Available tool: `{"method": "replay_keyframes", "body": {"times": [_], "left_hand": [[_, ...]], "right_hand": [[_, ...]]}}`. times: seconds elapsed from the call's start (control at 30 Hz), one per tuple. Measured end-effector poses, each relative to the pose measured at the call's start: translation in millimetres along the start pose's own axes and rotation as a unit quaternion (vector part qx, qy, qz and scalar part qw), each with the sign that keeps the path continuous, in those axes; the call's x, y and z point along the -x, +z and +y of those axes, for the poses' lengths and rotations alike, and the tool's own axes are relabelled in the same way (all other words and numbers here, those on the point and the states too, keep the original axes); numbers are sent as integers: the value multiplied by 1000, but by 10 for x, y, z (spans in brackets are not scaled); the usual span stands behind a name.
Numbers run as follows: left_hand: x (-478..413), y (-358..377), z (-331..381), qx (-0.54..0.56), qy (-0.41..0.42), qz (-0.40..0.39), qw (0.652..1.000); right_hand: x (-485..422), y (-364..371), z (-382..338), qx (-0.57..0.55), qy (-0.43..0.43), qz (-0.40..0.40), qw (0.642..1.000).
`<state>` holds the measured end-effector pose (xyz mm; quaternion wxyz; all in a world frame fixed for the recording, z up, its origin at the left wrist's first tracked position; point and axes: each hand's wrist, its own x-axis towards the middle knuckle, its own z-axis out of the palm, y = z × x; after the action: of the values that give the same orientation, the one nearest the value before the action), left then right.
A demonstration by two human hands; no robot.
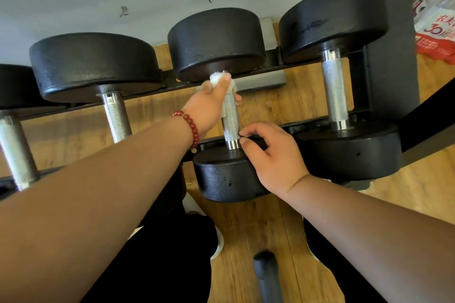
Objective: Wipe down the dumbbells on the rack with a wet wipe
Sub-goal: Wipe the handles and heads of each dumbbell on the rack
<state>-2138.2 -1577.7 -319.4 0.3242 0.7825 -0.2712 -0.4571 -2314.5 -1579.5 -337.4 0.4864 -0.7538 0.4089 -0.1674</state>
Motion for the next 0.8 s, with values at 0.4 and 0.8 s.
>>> {"method": "replay_keyframes", "body": {"times": [0.4,0.8], "left_hand": [[45,36,-108,-15,21,-20,999],[36,63,-63,99,8,-23,995]], "right_hand": [[2,-6,9,-9,-1,-5,1000],[3,9,27,-6,5,5,1000]]}}
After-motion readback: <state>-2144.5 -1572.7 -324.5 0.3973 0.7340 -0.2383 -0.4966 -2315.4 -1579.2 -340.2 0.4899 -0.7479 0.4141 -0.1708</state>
